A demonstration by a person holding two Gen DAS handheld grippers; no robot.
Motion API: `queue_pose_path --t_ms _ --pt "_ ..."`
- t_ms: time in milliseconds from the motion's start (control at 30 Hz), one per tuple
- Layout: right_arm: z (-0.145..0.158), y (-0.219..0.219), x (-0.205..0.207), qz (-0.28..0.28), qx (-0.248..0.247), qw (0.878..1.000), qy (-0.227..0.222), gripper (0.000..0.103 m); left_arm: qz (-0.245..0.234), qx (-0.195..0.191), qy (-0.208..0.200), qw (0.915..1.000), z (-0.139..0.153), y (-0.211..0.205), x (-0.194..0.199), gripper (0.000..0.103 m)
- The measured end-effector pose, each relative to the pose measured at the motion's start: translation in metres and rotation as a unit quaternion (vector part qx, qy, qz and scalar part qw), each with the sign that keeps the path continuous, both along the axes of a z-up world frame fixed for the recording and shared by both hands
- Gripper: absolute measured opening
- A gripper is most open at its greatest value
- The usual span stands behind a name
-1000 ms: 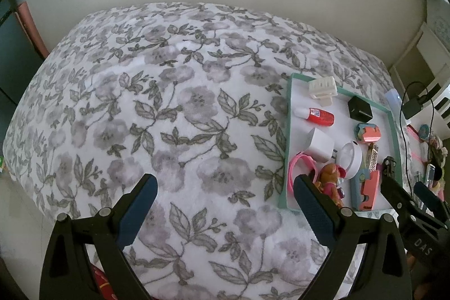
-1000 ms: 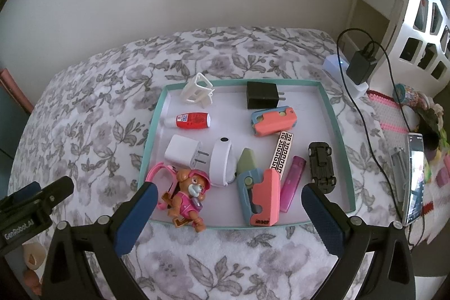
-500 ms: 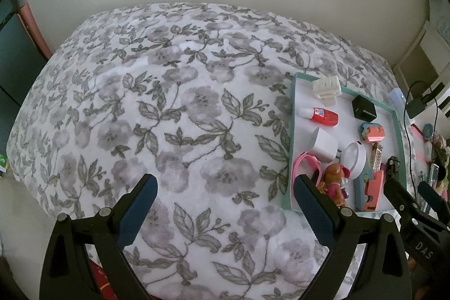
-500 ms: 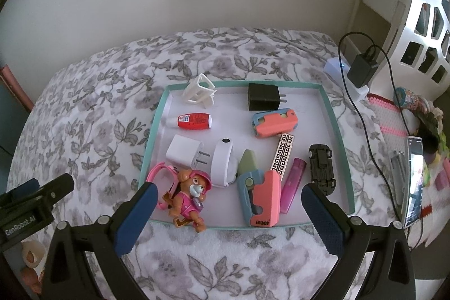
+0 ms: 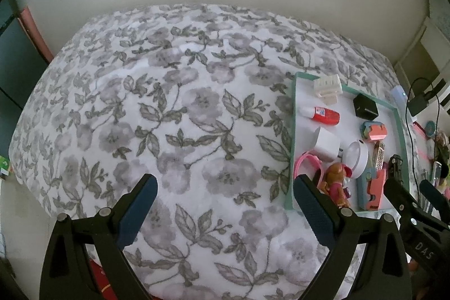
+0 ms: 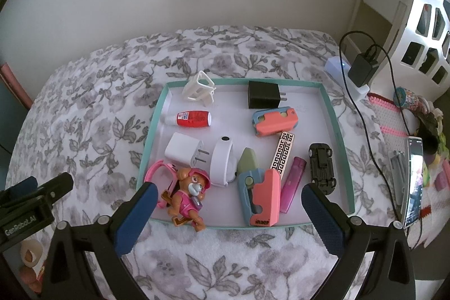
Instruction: Organize rigid objects
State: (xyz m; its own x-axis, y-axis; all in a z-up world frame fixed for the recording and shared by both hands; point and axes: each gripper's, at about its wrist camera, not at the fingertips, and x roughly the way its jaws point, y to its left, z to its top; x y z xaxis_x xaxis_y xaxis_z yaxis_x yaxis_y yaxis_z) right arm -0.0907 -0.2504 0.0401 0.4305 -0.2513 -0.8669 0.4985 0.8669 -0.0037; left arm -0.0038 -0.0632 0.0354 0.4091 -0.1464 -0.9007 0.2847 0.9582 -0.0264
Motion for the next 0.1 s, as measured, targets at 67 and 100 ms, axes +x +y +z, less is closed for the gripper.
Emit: queue_pose_path --t_ms 67,100 --pt "-0.0003 -0.001 0.0005 0.003 0.0 1.0 0.001 0.103 -0.003 0.001 -0.01 0.9999 0.003 -0.0001 -0.0007 0.097" --pt "-0.0005 -0.0014 0.0006 0.004 0.0 1.0 0.002 0.103 -0.004 0.001 -0.012 0.9999 0.0037 -0.0005 -0.0007 0.097"
